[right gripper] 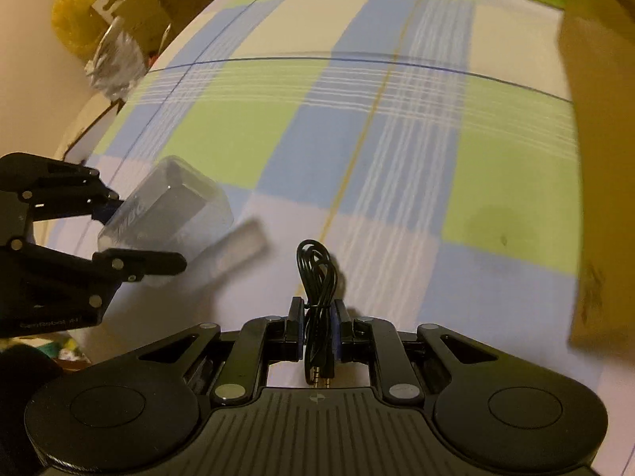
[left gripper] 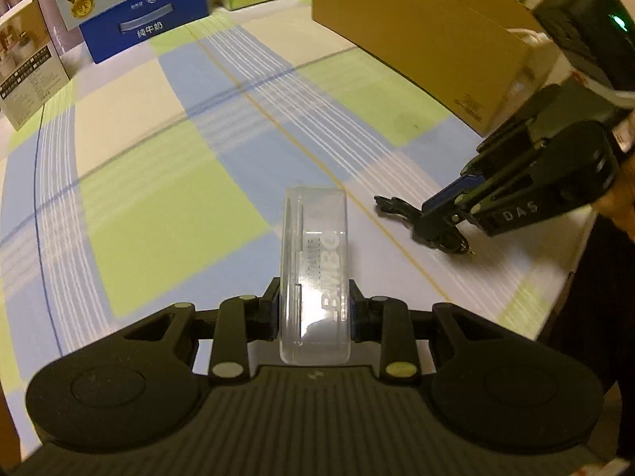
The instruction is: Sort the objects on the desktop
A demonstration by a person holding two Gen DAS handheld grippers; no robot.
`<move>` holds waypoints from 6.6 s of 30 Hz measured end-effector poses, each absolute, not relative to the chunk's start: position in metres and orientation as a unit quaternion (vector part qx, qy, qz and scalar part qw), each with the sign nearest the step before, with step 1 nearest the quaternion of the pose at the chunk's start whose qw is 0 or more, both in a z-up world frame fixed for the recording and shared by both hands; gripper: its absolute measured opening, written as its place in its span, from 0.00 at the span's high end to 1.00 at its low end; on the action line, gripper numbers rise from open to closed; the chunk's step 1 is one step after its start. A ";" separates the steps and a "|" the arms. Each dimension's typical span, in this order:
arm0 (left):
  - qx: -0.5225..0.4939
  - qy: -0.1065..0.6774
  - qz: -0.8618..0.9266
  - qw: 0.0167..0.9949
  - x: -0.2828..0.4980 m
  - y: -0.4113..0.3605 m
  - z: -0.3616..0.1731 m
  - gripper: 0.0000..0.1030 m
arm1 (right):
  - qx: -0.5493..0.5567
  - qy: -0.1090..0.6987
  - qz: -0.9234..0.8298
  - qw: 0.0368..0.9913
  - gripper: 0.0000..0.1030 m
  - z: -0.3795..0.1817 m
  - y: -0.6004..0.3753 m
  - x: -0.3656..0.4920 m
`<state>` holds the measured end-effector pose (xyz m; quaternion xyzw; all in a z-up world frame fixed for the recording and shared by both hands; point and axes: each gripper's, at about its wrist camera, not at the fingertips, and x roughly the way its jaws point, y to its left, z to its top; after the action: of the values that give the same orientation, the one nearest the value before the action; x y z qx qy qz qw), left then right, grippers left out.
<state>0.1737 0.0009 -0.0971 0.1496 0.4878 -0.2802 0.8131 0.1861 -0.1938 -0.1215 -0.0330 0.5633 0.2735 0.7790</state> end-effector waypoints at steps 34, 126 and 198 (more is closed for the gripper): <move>0.077 0.440 -0.206 0.871 0.140 -0.007 -0.134 0.65 | -0.058 0.359 0.223 0.904 0.70 -0.151 -0.184 0.106; 0.043 0.364 -0.289 0.884 0.147 -0.195 0.003 0.75 | 0.029 0.211 0.052 0.976 0.88 0.014 -0.378 0.092; -0.017 0.329 -0.186 0.926 0.129 -0.183 0.011 0.01 | 0.074 0.261 0.015 0.962 0.02 0.028 -0.434 0.100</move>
<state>0.1294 -0.1826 0.0107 -0.0172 0.3292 -0.1858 0.9256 0.0997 -0.4341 0.0279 0.0740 0.2613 0.0149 0.9623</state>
